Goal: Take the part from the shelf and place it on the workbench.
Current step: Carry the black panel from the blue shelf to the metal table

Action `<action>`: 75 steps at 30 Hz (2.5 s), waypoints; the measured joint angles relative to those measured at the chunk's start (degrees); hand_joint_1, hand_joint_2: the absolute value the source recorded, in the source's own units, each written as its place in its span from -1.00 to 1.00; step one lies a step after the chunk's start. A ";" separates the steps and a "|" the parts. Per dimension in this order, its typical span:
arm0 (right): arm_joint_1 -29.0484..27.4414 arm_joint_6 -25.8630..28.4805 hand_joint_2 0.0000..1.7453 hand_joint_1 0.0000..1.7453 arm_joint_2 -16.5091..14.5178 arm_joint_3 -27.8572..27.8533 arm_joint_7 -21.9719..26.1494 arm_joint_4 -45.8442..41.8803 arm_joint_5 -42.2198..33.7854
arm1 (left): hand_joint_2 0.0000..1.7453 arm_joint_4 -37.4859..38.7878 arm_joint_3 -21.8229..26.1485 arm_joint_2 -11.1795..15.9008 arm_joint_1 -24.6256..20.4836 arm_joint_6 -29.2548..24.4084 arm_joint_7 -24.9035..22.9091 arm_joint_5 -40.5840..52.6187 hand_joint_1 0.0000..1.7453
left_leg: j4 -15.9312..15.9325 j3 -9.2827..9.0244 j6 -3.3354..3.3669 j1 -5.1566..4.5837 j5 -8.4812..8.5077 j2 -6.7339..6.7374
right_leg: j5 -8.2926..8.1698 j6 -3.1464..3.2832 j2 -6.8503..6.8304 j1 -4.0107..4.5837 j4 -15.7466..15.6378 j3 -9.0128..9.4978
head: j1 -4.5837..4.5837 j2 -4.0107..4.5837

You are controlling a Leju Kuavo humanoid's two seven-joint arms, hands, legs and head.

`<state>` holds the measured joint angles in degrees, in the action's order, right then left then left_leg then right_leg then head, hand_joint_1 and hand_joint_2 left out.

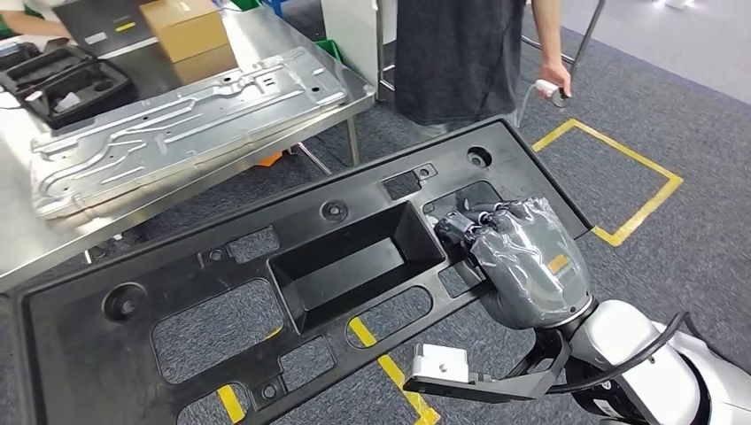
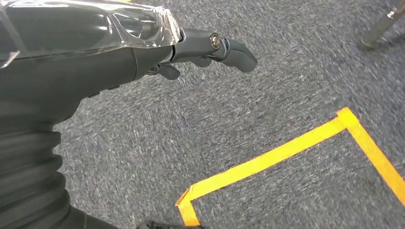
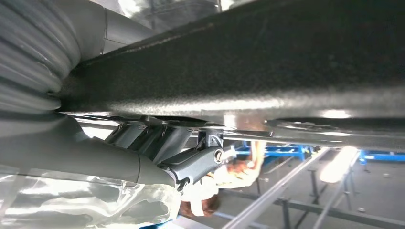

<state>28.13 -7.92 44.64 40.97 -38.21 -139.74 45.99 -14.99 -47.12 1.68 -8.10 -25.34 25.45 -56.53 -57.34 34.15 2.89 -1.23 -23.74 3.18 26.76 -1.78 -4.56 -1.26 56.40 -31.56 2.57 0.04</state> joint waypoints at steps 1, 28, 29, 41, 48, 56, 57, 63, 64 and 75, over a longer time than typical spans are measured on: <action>-0.19 -0.07 1.00 1.00 0.05 -0.03 -0.07 0.01 0.29 | 1.00 0.00 0.00 0.05 -0.11 -0.01 0.01 0.04 -1.00 | 1.69 -0.67 0.36 -0.41 0.42 0.81 | 0.14 -0.23 -0.51 0.02 -0.08 0.16 | -0.01 0.01; -5.77 0.81 1.00 1.00 4.48 -6.16 -1.11 5.90 4.92 | 1.00 0.00 -0.02 0.02 -0.92 -0.03 -1.88 2.32 -1.00 | -9.84 5.37 -1.68 1.28 -3.17 -2.97 | -0.21 -0.04 1.27 -0.65 -0.08 -0.15 | -0.24 0.01; -5.77 0.85 1.00 1.00 4.67 -6.47 -1.07 6.16 4.92 | 1.00 0.00 -0.02 0.02 -1.00 -0.03 -1.96 2.46 -1.00 | -5.19 3.21 -1.34 1.06 -1.18 -1.72 | 0.03 -0.23 0.69 -0.63 -0.11 0.20 | -0.23 0.01; -7.18 1.86 1.00 1.00 6.57 -9.67 -1.33 9.67 3.54 | 1.00 -0.02 -0.11 -0.09 -1.83 -0.05 -2.43 3.00 -1.00 | 3.21 -1.45 1.65 0.64 1.41 -5.74 | 7.35 -2.28 4.11 -0.37 15.92 -7.45 | -0.65 0.00; -10.41 3.89 1.00 1.00 7.40 -12.85 -1.33 11.16 2.96 | 1.00 -0.02 -0.13 -0.19 -1.49 -0.09 -2.26 3.58 -1.00 | 2.47 -1.75 0.44 0.35 0.31 -8.93 | -1.98 -1.24 5.12 -0.22 -0.42 -1.65 | -0.66 0.00; -14.57 1.08 1.00 1.00 7.70 -17.83 -1.33 12.13 5.42 | 1.00 -0.02 -0.15 -0.28 -1.61 -0.27 -2.20 3.89 -1.00 | -15.45 7.30 -1.77 1.20 -7.48 -3.93 | -1.70 0.23 4.00 -0.49 -0.58 -1.20 | -0.50 0.00; -15.31 0.46 1.00 1.00 7.69 -18.59 -1.33 12.28 5.60 | 1.00 -0.02 -0.15 -0.30 -1.56 -0.27 -2.21 3.89 -1.00 | -15.02 7.30 -1.74 1.29 -6.57 -3.89 | -1.60 0.17 3.86 -0.49 -0.58 -1.07 | -0.50 0.00; -18.75 -2.10 1.00 1.00 7.54 -24.20 -1.33 13.16 5.70 | 1.00 -0.02 -0.15 -0.33 -1.79 -0.24 -2.21 3.95 -1.00 | 2.35 -0.77 -0.10 0.31 0.66 -3.20 | -0.85 -1.04 3.30 -0.39 -0.85 -0.01 | -0.52 0.01; -19.35 -2.40 1.00 1.00 7.47 -25.16 -1.33 13.28 5.73 | 1.00 -0.02 -0.15 -0.34 -1.78 -0.18 -2.21 3.97 -1.00 | 2.53 -0.81 0.16 0.26 0.71 -3.31 | -0.81 -1.40 3.23 -0.41 -1.07 0.14 | -0.53 0.00; -24.85 -3.16 1.00 1.00 7.00 -33.90 -1.35 15.34 5.77 | 1.00 -0.02 -0.15 -0.71 -1.83 1.14 -2.10 4.71 -1.00 | 3.30 -2.68 1.24 0.65 0.47 -4.45 | 0.04 -2.59 4.10 -0.76 5.41 -4.08 | -0.86 0.01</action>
<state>3.28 -11.09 51.64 7.06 -39.56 -124.40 51.76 -15.02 -47.28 0.97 -9.94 -24.20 23.34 -51.82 -54.04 31.47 4.13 -0.58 -23.27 -1.27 26.80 -4.38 -0.45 -2.02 61.81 -35.64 1.72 0.05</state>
